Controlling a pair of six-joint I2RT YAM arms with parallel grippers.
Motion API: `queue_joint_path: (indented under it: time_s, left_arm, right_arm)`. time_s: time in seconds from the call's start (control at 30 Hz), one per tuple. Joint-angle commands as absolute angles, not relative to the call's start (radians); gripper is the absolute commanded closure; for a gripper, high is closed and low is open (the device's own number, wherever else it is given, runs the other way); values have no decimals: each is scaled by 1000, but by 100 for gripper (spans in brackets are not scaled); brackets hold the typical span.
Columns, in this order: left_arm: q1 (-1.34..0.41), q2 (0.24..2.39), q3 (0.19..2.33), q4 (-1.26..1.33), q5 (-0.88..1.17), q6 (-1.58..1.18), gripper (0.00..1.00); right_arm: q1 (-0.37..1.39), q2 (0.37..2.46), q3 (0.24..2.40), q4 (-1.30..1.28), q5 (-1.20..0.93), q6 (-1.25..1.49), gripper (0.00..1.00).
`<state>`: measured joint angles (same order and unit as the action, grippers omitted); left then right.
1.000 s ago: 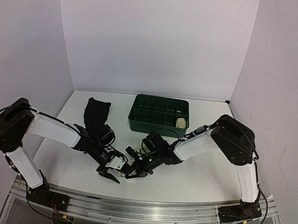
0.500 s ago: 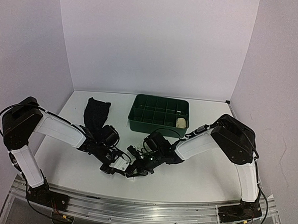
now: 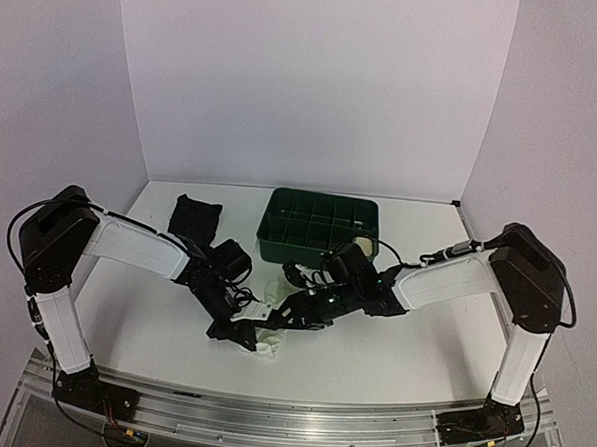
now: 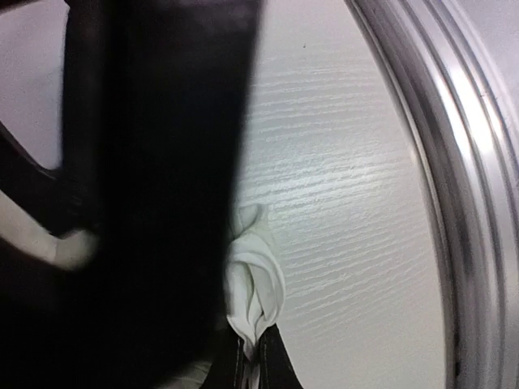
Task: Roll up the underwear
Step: Roll the underwear to the center of the board.
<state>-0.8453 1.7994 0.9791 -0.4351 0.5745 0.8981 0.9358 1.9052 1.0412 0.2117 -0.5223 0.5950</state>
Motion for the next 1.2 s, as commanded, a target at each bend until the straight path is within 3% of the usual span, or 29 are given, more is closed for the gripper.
queue_joint_path:
  time_s: [0.0, 0.3, 0.57, 0.97, 1.07, 1.17]
  left_arm:
    - [-832, 1849, 1049, -613, 716, 739, 100]
    - [-795, 1890, 1139, -776, 950, 705, 100]
    - [-786, 1960, 1162, -767, 992, 620, 100]
    - [-780, 1996, 1178, -753, 1031, 592, 100]
    - [-779, 1997, 1174, -752, 1028, 593, 100]
    - [-779, 2001, 1170, -742, 1027, 589, 100]
  right_arm:
    - [961, 1763, 946, 212, -346, 430, 52]
    - [1156, 1633, 746, 356, 9, -24, 55]
    - [1352, 1796, 894, 340, 358, -407, 51]
    - [1371, 1977, 1003, 317, 374, -518, 49]
    - [1371, 1997, 1008, 302, 373, -499, 56]
    - [1371, 2006, 1026, 296, 389, -476, 79]
